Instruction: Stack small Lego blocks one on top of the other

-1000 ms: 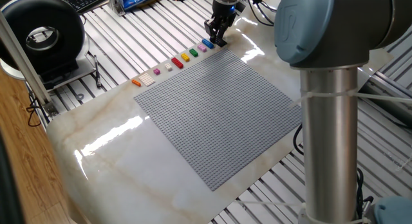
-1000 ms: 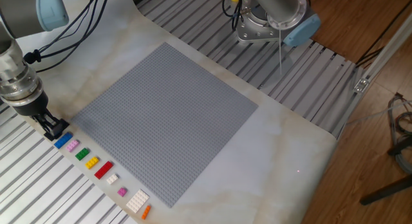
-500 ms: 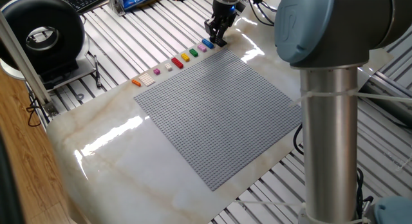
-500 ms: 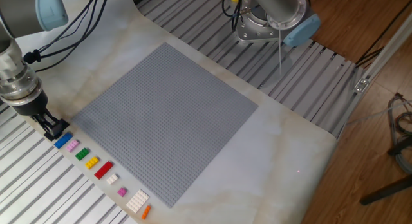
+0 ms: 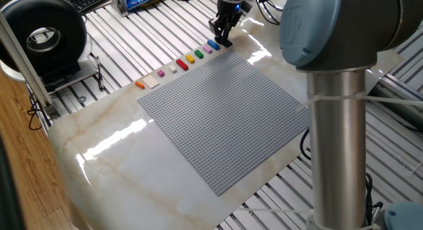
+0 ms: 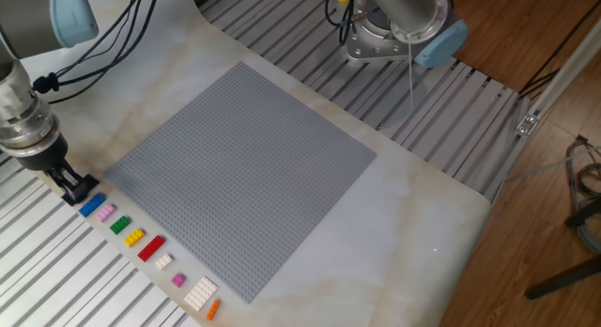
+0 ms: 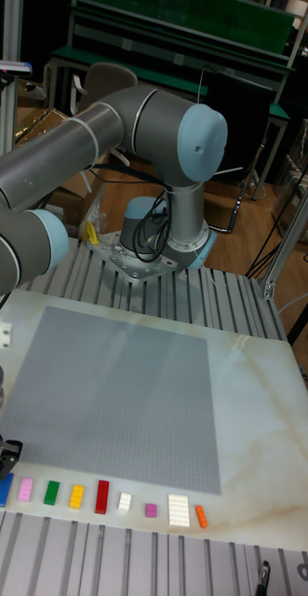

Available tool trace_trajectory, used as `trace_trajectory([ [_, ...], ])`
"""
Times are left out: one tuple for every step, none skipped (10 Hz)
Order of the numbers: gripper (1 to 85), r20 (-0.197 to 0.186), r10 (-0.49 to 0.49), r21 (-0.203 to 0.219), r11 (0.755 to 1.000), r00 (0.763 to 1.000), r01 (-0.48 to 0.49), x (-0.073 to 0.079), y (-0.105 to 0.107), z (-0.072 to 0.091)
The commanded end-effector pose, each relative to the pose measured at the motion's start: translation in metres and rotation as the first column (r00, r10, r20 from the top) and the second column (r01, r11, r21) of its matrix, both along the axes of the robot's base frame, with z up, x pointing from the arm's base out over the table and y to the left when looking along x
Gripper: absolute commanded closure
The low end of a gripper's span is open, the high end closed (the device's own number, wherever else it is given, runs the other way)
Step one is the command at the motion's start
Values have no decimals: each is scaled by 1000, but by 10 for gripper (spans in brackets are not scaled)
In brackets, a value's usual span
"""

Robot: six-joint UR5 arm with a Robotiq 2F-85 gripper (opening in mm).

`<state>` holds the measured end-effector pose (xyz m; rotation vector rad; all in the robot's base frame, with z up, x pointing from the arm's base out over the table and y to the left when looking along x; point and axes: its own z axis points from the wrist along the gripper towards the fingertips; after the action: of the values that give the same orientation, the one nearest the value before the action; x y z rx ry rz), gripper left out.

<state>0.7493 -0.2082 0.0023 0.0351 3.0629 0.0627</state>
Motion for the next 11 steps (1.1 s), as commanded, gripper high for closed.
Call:
trace_trajectory([
  [847, -16, -31, -22, 999, 999, 30, -1, 0, 4],
  [847, -14, -28, -16, 1000, 1000, 27, -1, 0, 4],
  [847, -17, -29, -19, 999, 999, 29, -2, 0, 5],
  [847, -25, -34, -22, 999, 999, 33, -4, 0, 7],
  [847, -33, -35, -25, 999, 999, 34, -6, 0, 10],
  [847, -45, -46, -30, 999, 998, 45, -10, 2, 15],
  [847, -56, -58, -44, 998, 997, 55, -13, 3, 18],
  [847, -65, -73, -47, 996, 995, 70, -16, 8, 22],
  [847, -70, -84, -46, 996, 994, 81, -19, 13, 25],
  [847, -68, -96, -41, 995, 993, 93, -22, 19, 28],
  [847, -65, -108, -42, 994, 992, 105, -24, 24, 31],
])
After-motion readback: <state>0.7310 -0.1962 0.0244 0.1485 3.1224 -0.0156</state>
